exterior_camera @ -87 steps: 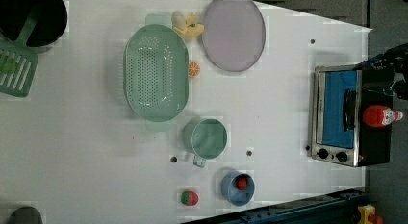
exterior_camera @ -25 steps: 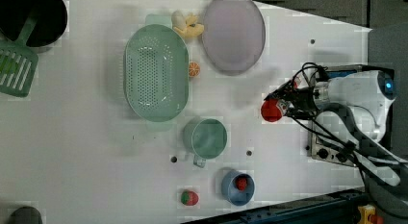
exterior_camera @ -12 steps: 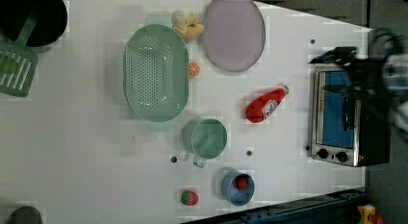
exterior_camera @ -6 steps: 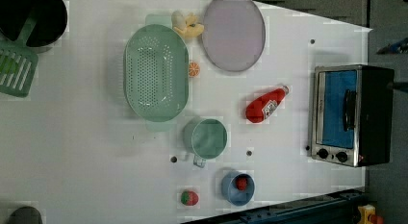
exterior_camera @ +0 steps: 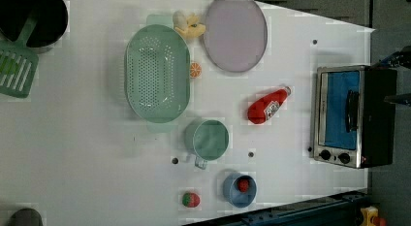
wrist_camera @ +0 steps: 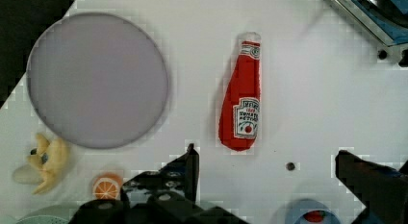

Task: Pick Ketchup from oven and place it on table.

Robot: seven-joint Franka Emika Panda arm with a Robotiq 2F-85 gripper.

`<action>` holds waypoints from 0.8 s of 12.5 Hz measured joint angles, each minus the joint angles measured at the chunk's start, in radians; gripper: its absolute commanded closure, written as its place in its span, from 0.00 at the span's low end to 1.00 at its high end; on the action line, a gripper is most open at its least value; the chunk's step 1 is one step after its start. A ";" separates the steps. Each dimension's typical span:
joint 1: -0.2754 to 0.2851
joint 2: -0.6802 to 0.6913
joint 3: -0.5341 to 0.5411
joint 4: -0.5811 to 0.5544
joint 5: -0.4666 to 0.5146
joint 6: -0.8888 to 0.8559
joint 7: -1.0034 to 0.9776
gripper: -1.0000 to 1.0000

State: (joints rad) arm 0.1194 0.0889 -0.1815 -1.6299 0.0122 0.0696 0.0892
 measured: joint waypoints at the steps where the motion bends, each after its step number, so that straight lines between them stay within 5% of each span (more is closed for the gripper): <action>1: 0.002 0.001 0.004 0.000 0.000 -0.004 0.000 0.00; 6: 0.031 -0.008 -0.003 0.007 -0.014 -0.050 0.000 0.00; 10: -0.014 0.006 0.018 0.011 0.003 -0.042 0.021 0.00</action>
State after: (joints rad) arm 0.1054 0.0950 -0.1638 -1.6191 0.0148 0.0279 0.1099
